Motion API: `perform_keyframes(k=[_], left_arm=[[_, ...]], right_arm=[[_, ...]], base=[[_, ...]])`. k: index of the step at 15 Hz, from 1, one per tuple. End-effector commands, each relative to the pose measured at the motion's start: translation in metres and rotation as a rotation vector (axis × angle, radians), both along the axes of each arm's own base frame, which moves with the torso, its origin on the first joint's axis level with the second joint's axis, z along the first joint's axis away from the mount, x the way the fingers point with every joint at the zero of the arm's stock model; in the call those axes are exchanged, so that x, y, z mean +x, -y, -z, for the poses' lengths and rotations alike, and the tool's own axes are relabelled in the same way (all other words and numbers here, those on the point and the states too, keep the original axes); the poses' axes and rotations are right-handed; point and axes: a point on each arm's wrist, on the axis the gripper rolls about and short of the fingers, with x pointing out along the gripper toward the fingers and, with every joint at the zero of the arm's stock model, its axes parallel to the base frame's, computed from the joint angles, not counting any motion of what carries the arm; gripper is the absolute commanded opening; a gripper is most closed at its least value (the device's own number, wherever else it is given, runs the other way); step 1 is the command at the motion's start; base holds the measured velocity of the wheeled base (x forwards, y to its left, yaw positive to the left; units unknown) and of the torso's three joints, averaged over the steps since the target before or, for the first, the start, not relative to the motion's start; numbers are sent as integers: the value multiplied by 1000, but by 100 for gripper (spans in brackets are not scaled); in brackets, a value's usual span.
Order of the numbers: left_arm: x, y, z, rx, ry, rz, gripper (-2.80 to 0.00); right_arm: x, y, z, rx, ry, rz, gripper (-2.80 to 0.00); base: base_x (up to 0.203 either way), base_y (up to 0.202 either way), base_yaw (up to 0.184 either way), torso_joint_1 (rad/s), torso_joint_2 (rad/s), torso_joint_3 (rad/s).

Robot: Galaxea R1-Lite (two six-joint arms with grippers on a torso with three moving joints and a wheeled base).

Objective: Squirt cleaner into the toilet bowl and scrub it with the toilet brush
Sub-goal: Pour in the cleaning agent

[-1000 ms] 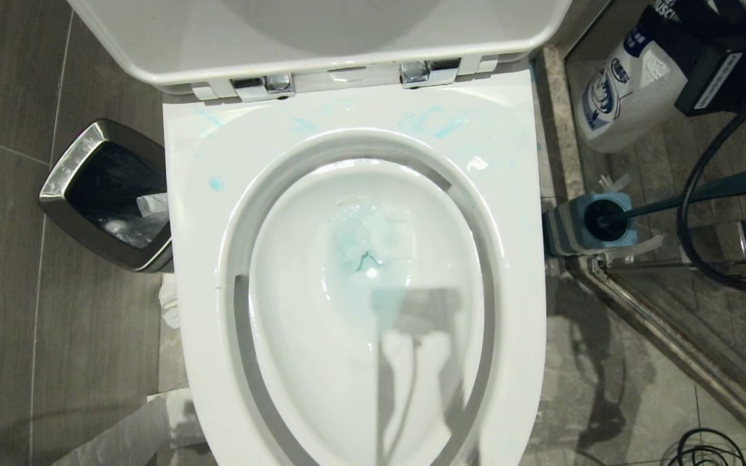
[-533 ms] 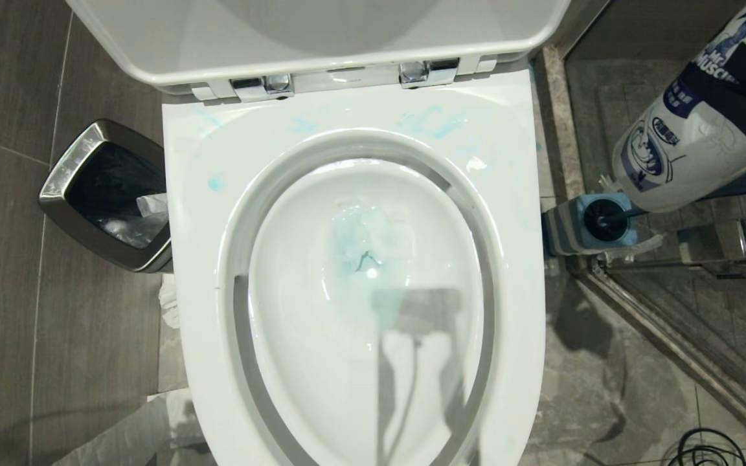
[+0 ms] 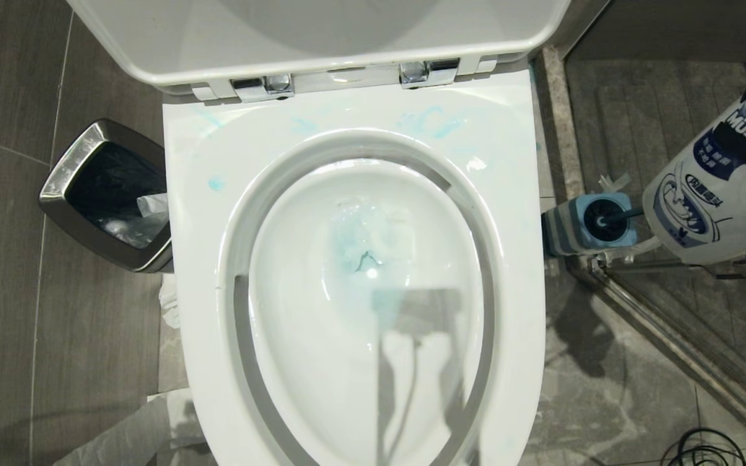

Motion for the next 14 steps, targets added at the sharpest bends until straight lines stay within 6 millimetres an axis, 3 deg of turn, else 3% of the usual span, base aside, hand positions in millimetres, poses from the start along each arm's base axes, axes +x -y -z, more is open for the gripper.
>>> perform_keyframes(k=[1, 6, 14], left_arm=[[0, 0, 0, 0, -1, 0, -280], [0, 0, 0, 0, -1, 0, -280], [0, 0, 0, 0, -1, 0, -280]], right_arm=[[-8, 4, -3, -53, 41, 2, -280], [-11, 0, -9, -200, 42, -5, -280], [8, -15, -12, -225, 6, 6, -280]], base=[[0, 0, 0, 0, 0, 0], [0, 0, 0, 0, 0, 0], [0, 0, 0, 0, 0, 0]])
